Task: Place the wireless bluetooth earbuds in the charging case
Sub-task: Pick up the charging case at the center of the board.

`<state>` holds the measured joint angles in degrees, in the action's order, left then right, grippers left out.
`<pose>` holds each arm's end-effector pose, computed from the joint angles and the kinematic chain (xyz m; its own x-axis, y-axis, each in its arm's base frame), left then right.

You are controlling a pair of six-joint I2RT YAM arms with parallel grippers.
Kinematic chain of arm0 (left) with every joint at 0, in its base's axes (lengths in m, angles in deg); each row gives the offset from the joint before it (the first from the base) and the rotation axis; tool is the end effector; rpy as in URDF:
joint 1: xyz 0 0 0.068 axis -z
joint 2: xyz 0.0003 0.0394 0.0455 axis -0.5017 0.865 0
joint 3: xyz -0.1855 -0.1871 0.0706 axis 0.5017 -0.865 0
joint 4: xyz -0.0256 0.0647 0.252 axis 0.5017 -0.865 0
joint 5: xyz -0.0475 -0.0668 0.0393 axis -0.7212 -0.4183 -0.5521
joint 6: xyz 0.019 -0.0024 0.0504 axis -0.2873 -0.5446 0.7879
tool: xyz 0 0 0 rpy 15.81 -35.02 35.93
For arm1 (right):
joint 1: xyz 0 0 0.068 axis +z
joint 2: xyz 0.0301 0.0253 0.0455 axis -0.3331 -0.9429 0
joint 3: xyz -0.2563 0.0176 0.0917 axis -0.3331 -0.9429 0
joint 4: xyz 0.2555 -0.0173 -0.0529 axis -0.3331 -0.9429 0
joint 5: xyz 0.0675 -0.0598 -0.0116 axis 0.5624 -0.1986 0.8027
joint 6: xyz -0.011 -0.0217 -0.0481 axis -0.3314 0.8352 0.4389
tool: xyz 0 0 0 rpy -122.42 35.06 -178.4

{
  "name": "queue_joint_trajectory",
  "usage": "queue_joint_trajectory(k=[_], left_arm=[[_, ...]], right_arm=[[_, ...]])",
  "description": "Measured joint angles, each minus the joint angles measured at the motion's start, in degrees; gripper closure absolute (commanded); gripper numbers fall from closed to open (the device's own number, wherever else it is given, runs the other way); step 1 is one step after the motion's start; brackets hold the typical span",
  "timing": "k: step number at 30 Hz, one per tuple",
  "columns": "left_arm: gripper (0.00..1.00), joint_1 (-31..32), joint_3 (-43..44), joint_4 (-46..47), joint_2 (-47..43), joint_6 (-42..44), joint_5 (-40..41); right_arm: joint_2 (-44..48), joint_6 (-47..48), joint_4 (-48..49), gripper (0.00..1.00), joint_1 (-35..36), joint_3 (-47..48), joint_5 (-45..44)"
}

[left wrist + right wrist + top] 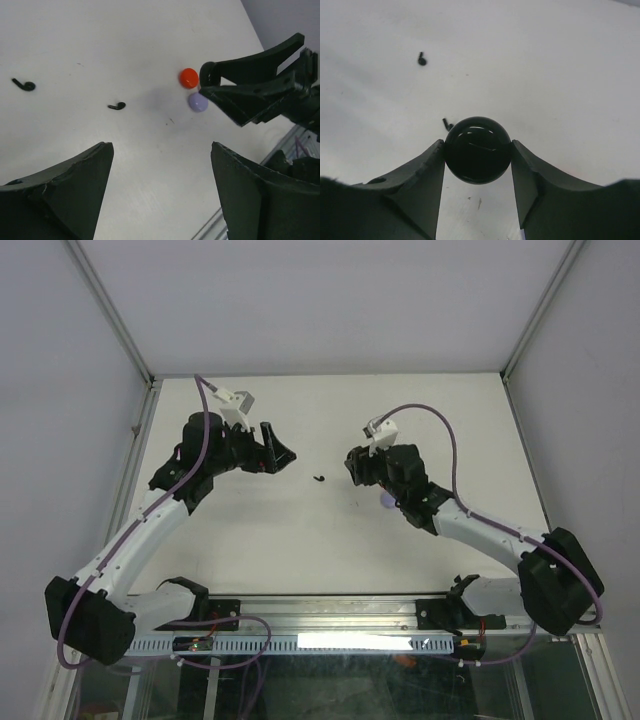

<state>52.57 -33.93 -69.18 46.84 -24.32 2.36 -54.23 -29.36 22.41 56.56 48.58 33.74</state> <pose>0.2222 -0.1029 0.3294 -0.5879 -0.0992 -0.8028 0.4342 0.7987 -0.4167 0.2367 0.1721 0.2540 -0.3180 -0.1153 -0.9410 -0.4504 0.8918 0.0430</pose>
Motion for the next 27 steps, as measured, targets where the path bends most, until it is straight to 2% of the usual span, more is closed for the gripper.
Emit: queue_joint_trajectory(k=[4,10,17,27], left_arm=[[0.25,1.86,0.00,1.27,2.80,-4.13,-4.74],[0.35,8.96,-0.26,4.35,4.22,-8.48,-6.08],[0.45,10.99,-1.81,8.50,7.19,-11.80,-6.36],[0.61,12.28,-3.30,10.60,9.77,-14.03,-8.11]], right_arm=[[4.44,6.36,8.52,0.62,5.73,-7.87,3.85],[6.47,14.69,19.43,0.60,12.52,-14.95,7.08],[7.04,19.54,28.09,0.60,14.60,-17.75,9.70],[7.30,21.09,34.34,0.61,15.15,-18.91,12.46]])
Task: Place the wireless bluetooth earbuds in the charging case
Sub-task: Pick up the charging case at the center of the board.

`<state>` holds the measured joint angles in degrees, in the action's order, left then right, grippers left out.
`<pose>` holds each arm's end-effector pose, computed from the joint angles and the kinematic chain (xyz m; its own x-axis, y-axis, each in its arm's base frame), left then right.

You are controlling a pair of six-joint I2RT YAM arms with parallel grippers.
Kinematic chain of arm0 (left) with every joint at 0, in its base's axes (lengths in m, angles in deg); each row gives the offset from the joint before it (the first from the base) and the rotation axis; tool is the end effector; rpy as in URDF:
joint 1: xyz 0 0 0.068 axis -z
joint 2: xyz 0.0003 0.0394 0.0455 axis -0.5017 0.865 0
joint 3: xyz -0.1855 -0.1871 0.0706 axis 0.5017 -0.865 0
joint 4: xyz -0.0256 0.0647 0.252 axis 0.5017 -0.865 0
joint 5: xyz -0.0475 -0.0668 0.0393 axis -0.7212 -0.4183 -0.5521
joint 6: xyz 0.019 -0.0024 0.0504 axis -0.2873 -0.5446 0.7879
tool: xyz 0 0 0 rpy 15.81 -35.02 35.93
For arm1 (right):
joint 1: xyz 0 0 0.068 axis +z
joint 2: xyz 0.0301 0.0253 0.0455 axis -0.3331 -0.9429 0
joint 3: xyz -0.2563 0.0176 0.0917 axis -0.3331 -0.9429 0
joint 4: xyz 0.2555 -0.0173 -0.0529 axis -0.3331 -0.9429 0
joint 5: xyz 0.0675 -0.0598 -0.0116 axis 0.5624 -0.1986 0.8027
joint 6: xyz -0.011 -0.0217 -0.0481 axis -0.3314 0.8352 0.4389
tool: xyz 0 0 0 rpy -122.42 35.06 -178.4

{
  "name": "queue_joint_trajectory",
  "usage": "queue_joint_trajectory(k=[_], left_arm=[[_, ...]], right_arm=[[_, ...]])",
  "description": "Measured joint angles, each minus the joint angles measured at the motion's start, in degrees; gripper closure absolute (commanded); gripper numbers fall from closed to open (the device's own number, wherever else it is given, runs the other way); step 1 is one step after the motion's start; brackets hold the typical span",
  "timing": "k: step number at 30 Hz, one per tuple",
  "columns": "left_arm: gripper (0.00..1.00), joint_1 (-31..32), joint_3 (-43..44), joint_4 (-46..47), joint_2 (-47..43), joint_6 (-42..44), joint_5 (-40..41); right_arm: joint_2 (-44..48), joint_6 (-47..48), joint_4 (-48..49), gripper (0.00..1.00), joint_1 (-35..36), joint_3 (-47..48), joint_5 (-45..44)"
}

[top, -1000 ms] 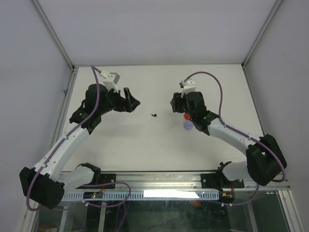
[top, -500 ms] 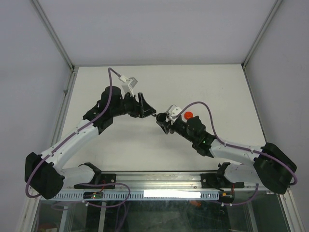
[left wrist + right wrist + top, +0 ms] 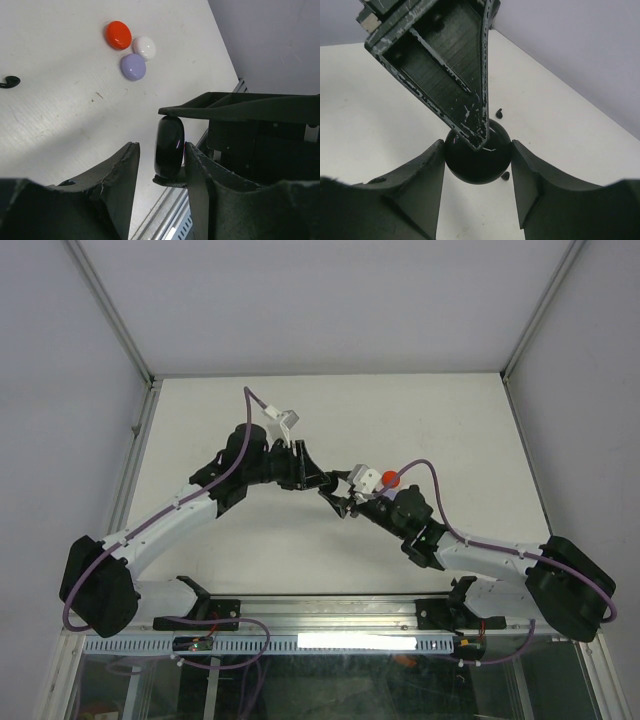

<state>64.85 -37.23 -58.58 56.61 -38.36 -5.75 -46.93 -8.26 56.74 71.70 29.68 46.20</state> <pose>0.2239 -0.1734 0.2862 -0.7820 -0.0644 -0.6199 0.4663 0.5994 -0.6506 0.1496 0.1968 0.2388 0.2479 -0.1099 -0.9625 -0.7899 0.5524 -0.2665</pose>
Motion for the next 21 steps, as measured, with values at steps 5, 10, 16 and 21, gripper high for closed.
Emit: queue_joint_trajectory(k=[5,10,16,21], left_arm=[[0.75,0.59,-0.59,1.66,0.00,-0.24,-1.29],[0.96,0.59,-0.66,2.40,-0.02,0.02,-2.80],[1.00,0.61,-0.76,1.38,-1.36,2.71,-2.64],[1.00,0.90,1.14,-4.48,-3.50,9.64,-2.12]], right_arm=[[-0.02,0.20,1.18,0.61,0.50,-0.22,0.55],[-0.13,0.33,1.88,0.52,0.50,-0.50,0.70],[0.70,0.76,2.14,0.35,0.50,-1.01,1.60],[6.73,0.85,-3.23,0.35,-1.40,-1.25,4.46]])
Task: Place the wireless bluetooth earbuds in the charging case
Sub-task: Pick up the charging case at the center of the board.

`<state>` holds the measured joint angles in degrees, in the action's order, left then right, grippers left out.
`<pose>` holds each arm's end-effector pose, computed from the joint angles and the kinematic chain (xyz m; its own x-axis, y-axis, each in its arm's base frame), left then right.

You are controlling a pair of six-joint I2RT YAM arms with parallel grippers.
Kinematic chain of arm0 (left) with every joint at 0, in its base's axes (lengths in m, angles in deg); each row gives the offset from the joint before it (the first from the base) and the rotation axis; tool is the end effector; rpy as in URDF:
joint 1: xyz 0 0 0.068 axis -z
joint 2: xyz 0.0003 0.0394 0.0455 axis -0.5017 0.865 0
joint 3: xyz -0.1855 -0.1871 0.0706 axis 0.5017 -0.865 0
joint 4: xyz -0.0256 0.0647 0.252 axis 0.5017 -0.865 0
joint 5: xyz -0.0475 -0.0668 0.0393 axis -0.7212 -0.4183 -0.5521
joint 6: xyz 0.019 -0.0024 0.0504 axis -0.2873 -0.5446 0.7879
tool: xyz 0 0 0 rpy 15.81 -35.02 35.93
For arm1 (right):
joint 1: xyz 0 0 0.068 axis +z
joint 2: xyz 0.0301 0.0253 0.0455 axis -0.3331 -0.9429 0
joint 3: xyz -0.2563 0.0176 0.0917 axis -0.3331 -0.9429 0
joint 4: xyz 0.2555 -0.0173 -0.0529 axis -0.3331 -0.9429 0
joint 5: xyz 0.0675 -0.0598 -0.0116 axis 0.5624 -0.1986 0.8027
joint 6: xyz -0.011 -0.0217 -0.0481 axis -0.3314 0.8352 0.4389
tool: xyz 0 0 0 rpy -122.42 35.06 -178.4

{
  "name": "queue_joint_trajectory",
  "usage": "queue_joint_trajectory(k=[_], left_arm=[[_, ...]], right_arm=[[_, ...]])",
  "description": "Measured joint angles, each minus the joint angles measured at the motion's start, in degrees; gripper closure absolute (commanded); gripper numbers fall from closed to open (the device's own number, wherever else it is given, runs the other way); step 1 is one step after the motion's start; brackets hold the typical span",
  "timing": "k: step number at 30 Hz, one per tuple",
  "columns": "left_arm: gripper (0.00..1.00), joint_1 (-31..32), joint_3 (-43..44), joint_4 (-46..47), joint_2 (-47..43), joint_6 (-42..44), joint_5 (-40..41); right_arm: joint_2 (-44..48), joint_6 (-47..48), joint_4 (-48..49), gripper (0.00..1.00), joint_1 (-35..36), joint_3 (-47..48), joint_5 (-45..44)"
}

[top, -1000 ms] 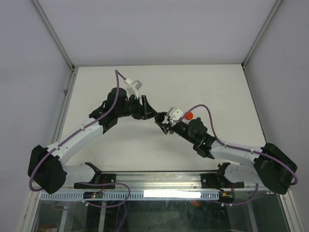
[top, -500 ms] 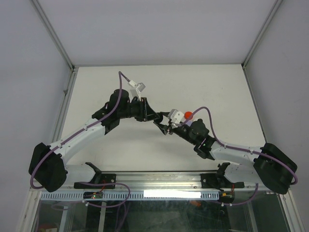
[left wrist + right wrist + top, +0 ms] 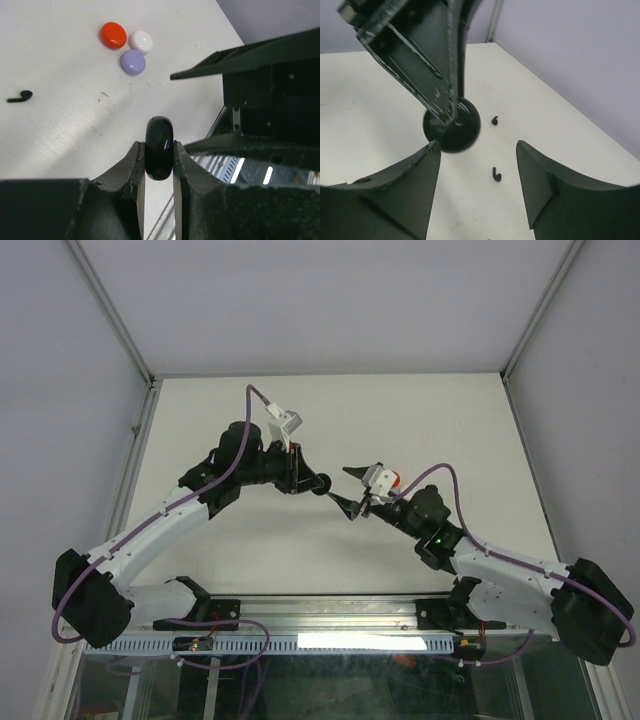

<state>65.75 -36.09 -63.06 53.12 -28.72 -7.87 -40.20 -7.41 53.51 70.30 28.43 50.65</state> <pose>0.2089 -0.1696 0.3016 -0.6964 0.0588 -0.7152 0.6143 0.5640 -0.5519 0.1411 0.1811 0.2510 0.2921 -0.0773 -0.9532 -0.8062 0.5162 -0.2890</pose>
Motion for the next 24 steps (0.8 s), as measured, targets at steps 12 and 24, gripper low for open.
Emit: queue_joint_trajectory(k=[12,24], left_arm=[[1.00,0.00,10.56,-12.57,-1.70,22.14,-3.52],[1.00,0.00,12.83,-17.35,-1.66,32.41,-6.64]], right_arm=[[5.60,0.00,-11.23,0.35,-8.79,4.90,1.44],[1.33,0.00,-14.71,0.35,-9.53,11.06,1.46]])
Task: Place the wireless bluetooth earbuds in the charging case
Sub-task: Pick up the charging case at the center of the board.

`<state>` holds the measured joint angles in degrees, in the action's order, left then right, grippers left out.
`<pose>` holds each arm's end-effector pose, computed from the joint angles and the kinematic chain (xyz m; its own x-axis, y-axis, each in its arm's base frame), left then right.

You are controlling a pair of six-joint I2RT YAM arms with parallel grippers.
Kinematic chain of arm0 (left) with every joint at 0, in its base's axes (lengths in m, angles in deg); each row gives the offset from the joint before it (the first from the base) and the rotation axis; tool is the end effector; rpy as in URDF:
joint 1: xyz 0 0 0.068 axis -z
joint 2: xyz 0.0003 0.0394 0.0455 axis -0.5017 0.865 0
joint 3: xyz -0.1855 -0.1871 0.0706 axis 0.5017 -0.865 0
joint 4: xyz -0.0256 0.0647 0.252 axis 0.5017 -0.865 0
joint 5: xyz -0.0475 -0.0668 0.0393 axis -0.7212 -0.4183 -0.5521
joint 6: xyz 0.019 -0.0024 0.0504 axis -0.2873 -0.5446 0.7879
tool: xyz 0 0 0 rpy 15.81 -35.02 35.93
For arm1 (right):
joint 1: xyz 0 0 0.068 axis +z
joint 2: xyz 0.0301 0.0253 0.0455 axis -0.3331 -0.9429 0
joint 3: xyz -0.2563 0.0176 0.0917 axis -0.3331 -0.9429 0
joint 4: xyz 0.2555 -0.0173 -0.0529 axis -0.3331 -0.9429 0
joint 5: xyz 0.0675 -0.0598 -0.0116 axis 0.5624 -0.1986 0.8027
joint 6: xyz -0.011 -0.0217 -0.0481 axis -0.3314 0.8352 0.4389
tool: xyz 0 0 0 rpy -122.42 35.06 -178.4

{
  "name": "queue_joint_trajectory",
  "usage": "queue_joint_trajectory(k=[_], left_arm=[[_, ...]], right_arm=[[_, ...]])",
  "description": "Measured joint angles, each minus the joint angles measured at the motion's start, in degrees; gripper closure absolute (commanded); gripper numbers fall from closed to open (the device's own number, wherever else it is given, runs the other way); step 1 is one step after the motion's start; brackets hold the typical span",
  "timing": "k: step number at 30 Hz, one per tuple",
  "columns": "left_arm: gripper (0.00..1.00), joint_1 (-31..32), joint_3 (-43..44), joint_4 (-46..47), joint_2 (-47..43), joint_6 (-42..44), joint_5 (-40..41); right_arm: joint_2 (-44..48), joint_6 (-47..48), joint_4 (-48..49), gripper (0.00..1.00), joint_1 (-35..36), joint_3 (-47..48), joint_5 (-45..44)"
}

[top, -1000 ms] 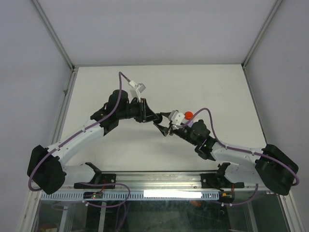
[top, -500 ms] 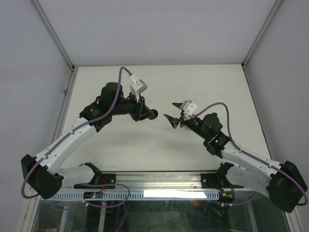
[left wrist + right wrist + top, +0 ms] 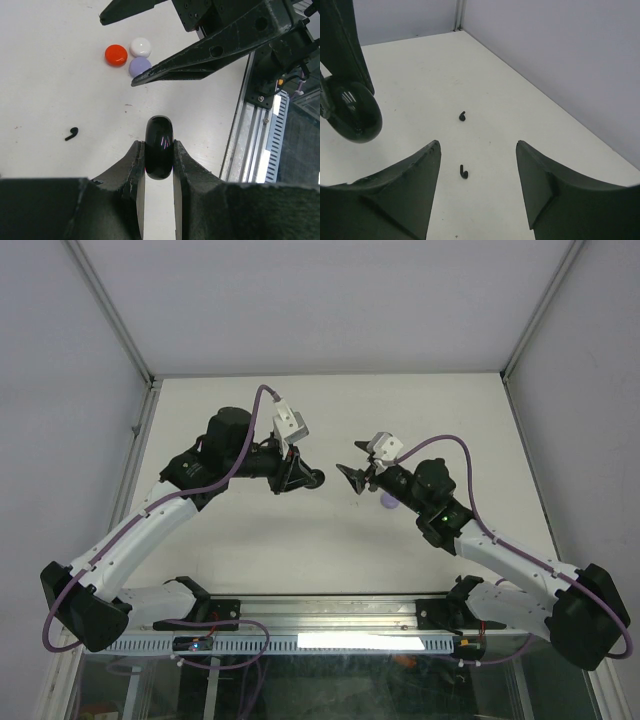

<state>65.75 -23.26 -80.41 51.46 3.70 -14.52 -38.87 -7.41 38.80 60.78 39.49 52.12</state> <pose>0.1924 -0.1621 0.3586 -0.2893 0.3631 -0.8857 0.9230 0.3512 -0.1575 0.1771 0.1635 0.2954 0.2508 -0.1447 -0.9572 -0.7343 0.6159 -0.2855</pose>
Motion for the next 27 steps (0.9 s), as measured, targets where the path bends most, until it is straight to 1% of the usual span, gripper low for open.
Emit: queue_joint_trajectory(k=[1,2,4,6,8,12,16,21,27], left_arm=[[1.00,0.00,0.17,-0.07,0.00,0.35,0.04],[1.00,0.02,0.26,-0.07,0.00,0.72,0.11],[1.00,0.00,0.28,-0.11,0.00,1.36,0.31],[1.00,0.00,0.28,-0.09,0.02,1.84,0.55],[1.00,0.00,0.28,-0.07,0.02,2.32,0.59],[1.00,0.00,0.26,0.11,0.02,2.78,0.66],[1.00,0.00,0.17,0.44,0.00,2.93,0.33],[1.00,0.02,-0.55,0.81,0.00,3.30,-1.68],[1.00,0.00,-1.38,1.22,-0.74,3.98,-2.47]], right_arm=[[0.04,0.00,-0.46,0.34,0.00,0.00,0.00],[0.22,0.00,-1.07,0.34,0.00,0.00,0.00],[0.61,-1.86,-2.32,0.34,-0.39,0.00,7.93],[0.83,-3.98,-3.23,0.34,-0.42,0.02,17.68],[0.83,-5.51,-4.02,0.34,-0.13,0.02,24.96],[0.83,-7.02,-4.68,0.33,-0.15,0.02,30.82],[0.83,-7.93,-4.81,0.33,-0.15,0.02,33.24],[0.48,-8.87,-3.89,0.34,-0.15,0.17,34.21],[0.52,-9.53,-4.63,0.36,-0.39,0.17,27.28]])
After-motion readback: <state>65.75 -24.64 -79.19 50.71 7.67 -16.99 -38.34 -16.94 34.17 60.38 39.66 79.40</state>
